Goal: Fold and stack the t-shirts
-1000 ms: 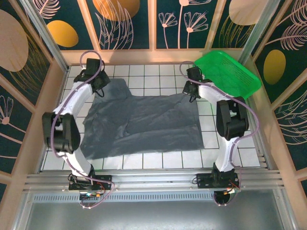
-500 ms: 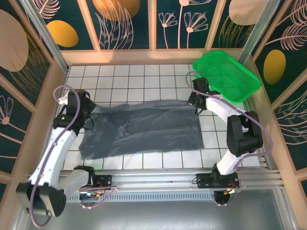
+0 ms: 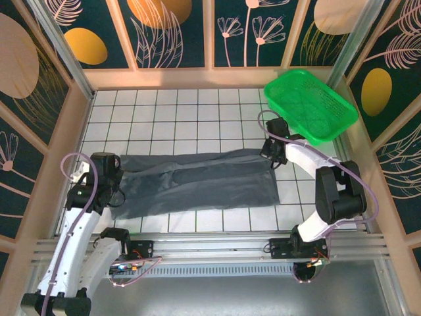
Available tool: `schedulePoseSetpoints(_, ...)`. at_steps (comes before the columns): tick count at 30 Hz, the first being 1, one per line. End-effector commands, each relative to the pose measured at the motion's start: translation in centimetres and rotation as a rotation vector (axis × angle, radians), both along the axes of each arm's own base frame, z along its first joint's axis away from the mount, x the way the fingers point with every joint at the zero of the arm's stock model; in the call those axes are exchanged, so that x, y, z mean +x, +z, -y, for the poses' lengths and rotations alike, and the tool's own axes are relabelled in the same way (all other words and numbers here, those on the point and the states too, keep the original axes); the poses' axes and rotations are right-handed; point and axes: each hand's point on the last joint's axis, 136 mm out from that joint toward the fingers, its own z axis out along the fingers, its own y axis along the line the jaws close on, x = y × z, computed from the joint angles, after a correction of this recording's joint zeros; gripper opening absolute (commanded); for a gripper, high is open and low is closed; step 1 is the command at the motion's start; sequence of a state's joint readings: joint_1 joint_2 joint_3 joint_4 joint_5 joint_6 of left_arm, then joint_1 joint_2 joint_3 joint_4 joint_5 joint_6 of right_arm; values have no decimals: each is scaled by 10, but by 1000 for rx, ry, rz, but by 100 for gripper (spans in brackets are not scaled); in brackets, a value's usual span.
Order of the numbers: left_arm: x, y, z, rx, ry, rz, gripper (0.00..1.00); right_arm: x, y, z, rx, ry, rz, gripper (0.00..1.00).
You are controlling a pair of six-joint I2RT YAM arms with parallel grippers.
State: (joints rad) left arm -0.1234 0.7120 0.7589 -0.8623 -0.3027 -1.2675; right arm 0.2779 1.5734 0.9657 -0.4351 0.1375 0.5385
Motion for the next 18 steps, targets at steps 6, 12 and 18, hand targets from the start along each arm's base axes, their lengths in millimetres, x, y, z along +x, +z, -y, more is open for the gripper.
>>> schedulePoseSetpoints(6, -32, -17, -13, -17, 133, -88, 0, -23, 5, 9, -23, -18, -6, 0)
schedulePoseSetpoints(12, -48, -32, -17, -44, 202, -121, 0, -38, -3, 8, -11, -14, -35, 0)
schedulePoseSetpoints(18, -45, -51, -8, -89, 188, -150, 0, -49, 0, 7, -15, -8, -44, 0)
